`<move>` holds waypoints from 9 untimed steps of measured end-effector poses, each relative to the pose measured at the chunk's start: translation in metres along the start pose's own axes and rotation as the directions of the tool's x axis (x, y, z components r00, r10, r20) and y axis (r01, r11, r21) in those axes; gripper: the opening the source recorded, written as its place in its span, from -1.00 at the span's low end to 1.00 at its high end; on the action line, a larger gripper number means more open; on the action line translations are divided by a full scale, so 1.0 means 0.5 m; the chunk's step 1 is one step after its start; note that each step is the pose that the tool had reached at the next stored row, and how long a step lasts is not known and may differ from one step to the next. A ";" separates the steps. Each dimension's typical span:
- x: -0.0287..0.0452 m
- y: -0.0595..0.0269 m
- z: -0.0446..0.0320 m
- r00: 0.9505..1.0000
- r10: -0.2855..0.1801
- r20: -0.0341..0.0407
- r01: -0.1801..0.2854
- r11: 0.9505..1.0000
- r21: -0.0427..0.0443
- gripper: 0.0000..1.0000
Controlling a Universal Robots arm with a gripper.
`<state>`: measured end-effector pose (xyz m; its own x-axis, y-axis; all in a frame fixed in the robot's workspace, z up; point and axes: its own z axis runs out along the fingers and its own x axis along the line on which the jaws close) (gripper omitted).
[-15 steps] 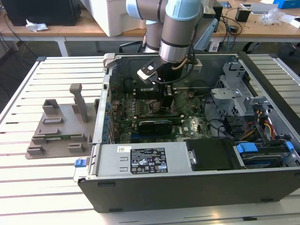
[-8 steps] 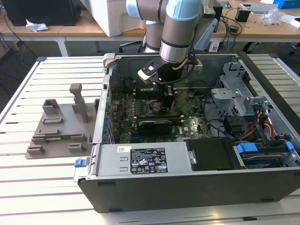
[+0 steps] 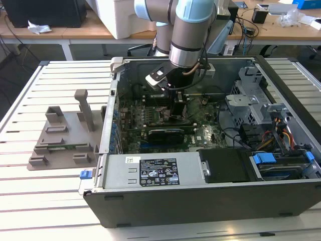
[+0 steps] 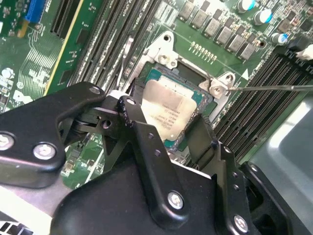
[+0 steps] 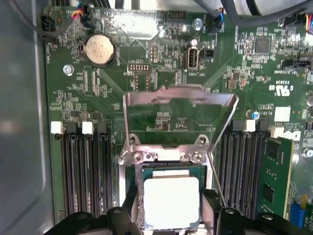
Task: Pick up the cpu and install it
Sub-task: 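Place the cpu into insertion slot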
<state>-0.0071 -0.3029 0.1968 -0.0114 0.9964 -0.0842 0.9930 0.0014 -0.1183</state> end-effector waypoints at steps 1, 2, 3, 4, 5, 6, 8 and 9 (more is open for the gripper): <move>0.000 -0.001 0.000 1.000 0.000 0.000 0.000 1.000 0.000 0.23; 0.000 -0.001 0.000 1.000 0.000 0.000 0.000 1.000 0.000 0.23; 0.001 0.000 0.000 1.000 0.000 0.000 0.000 1.000 0.000 0.23; 0.003 -0.001 0.000 1.000 0.000 0.000 0.000 1.000 0.000 0.23; 0.005 -0.001 0.000 1.000 0.000 0.000 0.000 1.000 0.000 0.23; 0.005 -0.001 -0.001 1.000 0.000 0.000 0.000 1.000 0.000 0.23; 0.006 -0.003 0.000 1.000 0.000 0.000 0.000 1.000 0.000 0.23; 0.006 -0.004 0.000 1.000 0.000 0.000 0.000 1.000 0.000 0.23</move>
<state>-0.0093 -0.3000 0.1969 -0.0113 0.9964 -0.0843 0.9930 0.0012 -0.1184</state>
